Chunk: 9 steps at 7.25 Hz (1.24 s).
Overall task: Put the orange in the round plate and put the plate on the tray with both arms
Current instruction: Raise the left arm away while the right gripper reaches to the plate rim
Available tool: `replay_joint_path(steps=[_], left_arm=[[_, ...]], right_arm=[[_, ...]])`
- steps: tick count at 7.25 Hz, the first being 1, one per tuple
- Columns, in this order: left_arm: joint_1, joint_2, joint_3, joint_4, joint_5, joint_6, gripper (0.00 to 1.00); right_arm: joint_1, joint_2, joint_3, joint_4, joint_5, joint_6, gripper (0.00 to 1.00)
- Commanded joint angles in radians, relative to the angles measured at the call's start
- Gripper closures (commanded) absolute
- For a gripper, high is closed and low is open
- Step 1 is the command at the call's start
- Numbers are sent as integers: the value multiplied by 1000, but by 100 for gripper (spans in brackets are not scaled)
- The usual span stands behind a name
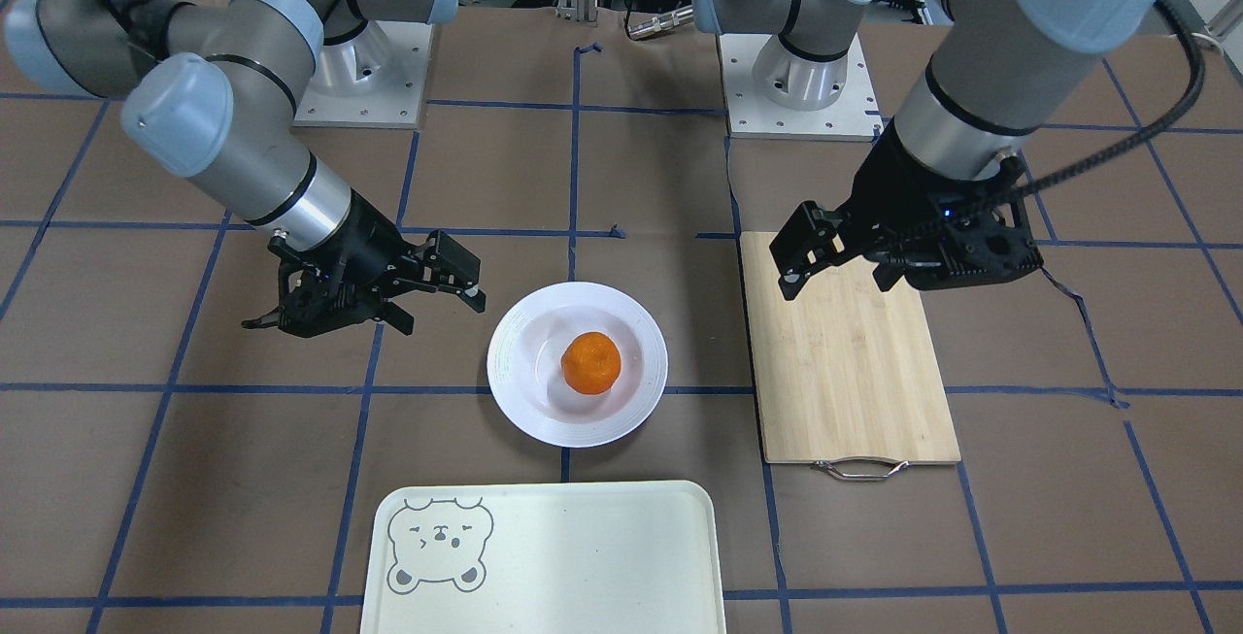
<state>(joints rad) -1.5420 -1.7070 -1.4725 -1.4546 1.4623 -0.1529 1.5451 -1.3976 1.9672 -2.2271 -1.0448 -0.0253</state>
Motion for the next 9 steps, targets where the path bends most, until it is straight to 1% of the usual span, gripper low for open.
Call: replay_joint_path(steps=[1,2,3,4,5,6,7,8,9], left_arm=[[-3,59,6,-12,9,18,0],[-3,88,-15,-32,9,19,0],[-3,107,-47,-38,9,22,0],[-1,118,-49,-41,13,32,0],[-3,106,-42,-71,95,29,0],[-3,115,-37,-131,78,18,0],[-3,118,-48,-130,61,30,0],[-3,121,-52,-127,64,35,0],[-3,122,-55,-127,64,35,0]], right_arm=[[44,113,88,-186,62,95,1],[81,174,99,-263,71,178,1],[81,195,93,-269,69,182,1],[79,201,97,-270,56,156,1],[79,221,99,-267,34,131,1],[79,227,93,-267,45,178,1],[81,235,99,-269,55,274,4],[81,242,99,-269,55,300,4],[81,246,98,-266,54,342,7]])
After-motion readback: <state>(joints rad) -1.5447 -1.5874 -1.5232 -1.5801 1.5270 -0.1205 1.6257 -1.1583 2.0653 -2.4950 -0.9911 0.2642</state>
